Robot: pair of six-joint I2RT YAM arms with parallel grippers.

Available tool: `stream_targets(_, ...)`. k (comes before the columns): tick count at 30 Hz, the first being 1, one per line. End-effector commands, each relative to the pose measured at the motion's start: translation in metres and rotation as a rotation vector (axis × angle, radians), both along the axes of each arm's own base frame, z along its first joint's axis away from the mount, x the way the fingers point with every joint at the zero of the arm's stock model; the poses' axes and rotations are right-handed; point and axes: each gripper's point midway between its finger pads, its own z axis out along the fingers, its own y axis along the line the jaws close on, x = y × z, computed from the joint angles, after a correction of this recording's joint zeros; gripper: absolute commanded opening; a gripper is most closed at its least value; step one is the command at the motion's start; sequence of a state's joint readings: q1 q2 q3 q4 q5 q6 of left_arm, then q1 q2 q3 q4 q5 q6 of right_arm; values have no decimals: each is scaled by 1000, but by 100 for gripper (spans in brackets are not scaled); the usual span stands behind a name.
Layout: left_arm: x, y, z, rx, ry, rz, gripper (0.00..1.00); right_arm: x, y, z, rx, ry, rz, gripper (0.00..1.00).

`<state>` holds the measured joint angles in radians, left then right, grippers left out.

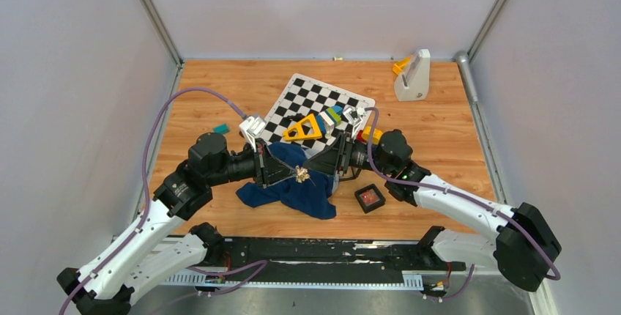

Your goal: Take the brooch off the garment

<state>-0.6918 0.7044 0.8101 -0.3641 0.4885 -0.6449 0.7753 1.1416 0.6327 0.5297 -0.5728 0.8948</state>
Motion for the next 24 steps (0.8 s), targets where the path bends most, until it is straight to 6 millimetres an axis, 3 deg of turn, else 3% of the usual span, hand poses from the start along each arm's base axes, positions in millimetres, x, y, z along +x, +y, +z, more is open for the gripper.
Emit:
stream_targets(1, -1, -1, 6, -17, -18, -7, 0, 1, -7, 2, -8, -37, -28, 51)
stream_targets(11, -1, 0, 10, -15, -37, -9, 0, 0, -30, -18, -89, -108, -102, 54)
stream_targets(15, -3, -2, 15, -32, -44, -26, 0, -6, -28, -32, -135, -134, -49, 51)
stream_targets(24, -5, -5, 15, -39, -45, -49, 0, -31, -18, -22, -93, -202, 142, 47)
